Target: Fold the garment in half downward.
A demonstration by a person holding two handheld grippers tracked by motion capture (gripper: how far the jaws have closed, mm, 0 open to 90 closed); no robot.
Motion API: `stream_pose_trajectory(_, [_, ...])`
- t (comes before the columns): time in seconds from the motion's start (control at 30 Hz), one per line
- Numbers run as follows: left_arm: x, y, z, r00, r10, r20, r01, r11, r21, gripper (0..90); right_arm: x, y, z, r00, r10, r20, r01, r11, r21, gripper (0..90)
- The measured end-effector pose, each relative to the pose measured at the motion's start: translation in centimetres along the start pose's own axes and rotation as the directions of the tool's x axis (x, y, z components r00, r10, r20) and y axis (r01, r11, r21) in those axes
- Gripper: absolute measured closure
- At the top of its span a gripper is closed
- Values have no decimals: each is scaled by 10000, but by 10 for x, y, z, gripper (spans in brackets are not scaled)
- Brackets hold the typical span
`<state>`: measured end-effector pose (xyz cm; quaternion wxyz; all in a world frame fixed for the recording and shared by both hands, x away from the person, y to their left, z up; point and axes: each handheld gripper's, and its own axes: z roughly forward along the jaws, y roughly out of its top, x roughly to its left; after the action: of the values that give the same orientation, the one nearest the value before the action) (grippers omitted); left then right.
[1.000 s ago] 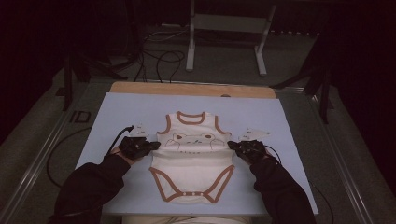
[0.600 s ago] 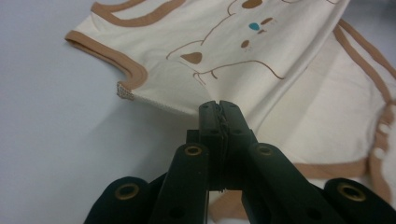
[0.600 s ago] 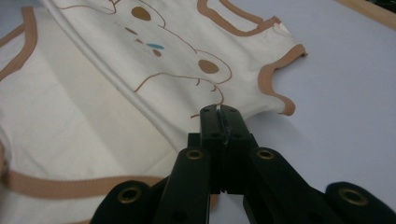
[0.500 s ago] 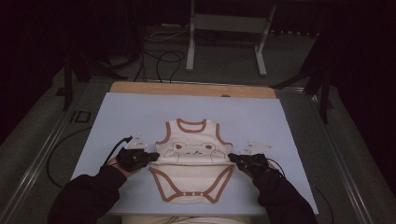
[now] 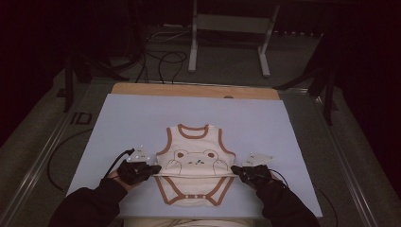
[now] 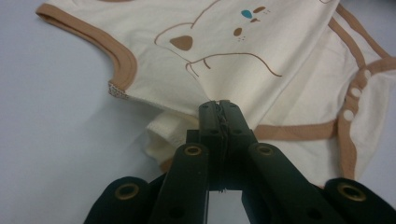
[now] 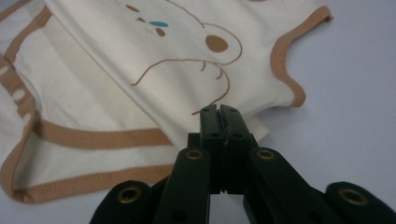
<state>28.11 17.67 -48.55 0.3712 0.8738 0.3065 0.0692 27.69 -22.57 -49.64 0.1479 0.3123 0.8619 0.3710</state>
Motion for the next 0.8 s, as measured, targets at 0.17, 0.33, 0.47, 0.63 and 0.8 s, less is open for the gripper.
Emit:
stream_pose_trajectory(0.17, [-5, -6, 3, 9998, -134, 171, 133, 9999, 98, 900, 1, -6, 2, 9999, 113, -75, -111, 9998, 137, 897])
stream_pose_trajectory(0.33, [-7, -12, 6, 9998, -151, 116, 148, 9996, 250, 900, 3, -10, 5, 9998, 148, -132, -144, 9994, 312, 896])
stream_pose_trajectory(0.47, [-7, -16, 9, 9995, -273, 175, 266, 9990, 370, 900, 3, -12, 5, 9996, 173, -218, -164, 9991, 382, 894])
stream_pose_trajectory(0.63, [-7, -21, 13, 9996, -269, 122, 263, 9984, 508, 900, 3, -14, 8, 9995, 167, -253, -155, 9988, 470, 894])
stream_pose_trajectory(0.8, [-6, -23, 15, 9995, -308, 82, 304, 9983, 492, 895, 3, -16, 9, 9994, 178, -293, -163, 9986, 504, 894])
